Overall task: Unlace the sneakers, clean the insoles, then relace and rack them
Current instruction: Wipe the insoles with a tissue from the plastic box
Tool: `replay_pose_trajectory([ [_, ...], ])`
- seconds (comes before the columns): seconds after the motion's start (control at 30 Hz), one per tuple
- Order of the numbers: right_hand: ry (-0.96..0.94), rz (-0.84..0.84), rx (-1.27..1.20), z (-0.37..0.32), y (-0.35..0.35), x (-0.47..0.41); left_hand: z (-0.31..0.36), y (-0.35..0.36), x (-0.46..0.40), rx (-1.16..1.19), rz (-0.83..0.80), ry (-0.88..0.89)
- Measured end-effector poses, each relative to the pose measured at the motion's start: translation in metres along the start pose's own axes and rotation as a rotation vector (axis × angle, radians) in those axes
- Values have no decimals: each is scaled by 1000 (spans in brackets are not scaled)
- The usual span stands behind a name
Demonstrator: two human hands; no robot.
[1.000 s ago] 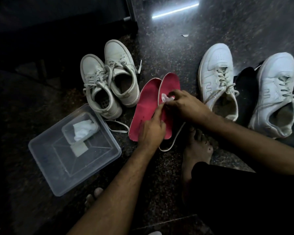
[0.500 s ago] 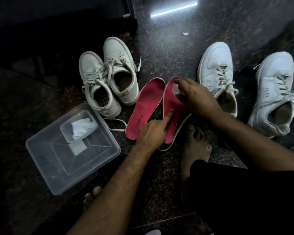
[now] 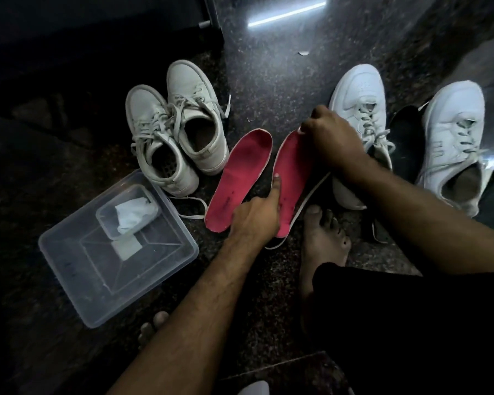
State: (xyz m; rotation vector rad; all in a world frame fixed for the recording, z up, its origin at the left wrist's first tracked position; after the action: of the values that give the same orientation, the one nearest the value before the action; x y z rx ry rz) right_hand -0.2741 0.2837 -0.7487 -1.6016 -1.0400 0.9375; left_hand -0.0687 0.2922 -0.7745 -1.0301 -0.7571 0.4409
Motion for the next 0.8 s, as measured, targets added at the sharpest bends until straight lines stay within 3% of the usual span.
replay_pose_trajectory([
  [0.1, -253, 5, -77, -10, -2, -2, 0, 0, 2, 12, 9, -20],
  [0.17, -532, -189, -108, -30, 6, 11, 1, 0, 4, 22, 7, -35],
  [0.2, -573, -257, -105, -34, 10, 15, 2, 0, 4, 17, 11, -33],
  [0.37, -102, -104, -10, -8, 10, -16, 1, 4, 3, 1, 50, -20],
  [0.47, -256, -107, -73, -22, 4, 3, 2, 2, 6, 74, 67, -54],
  [0.57, -461, -320, -147, -44, 6, 41, -4, 5, 5, 217, 97, -170],
  [0.6, -475, -307, -107, -43, 8, 43, -6, 7, 3, 268, 97, -194],
  [0.8, -9, -116, 15, -17, 7, 6, -6, 8, 4, 372, 94, -188],
])
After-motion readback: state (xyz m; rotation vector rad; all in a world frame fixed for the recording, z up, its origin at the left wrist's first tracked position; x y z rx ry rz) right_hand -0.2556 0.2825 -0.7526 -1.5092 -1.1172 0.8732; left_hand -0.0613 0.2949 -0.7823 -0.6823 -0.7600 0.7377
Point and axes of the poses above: each hand's wrist, its own x-axis away from the middle knuckle, its own y-axis out of the palm, z = x × y, the point moved 2 cm from there along -x, towards the middle knuckle, and after that the axes turned 12 degrees about z, right-handed, at the moved point
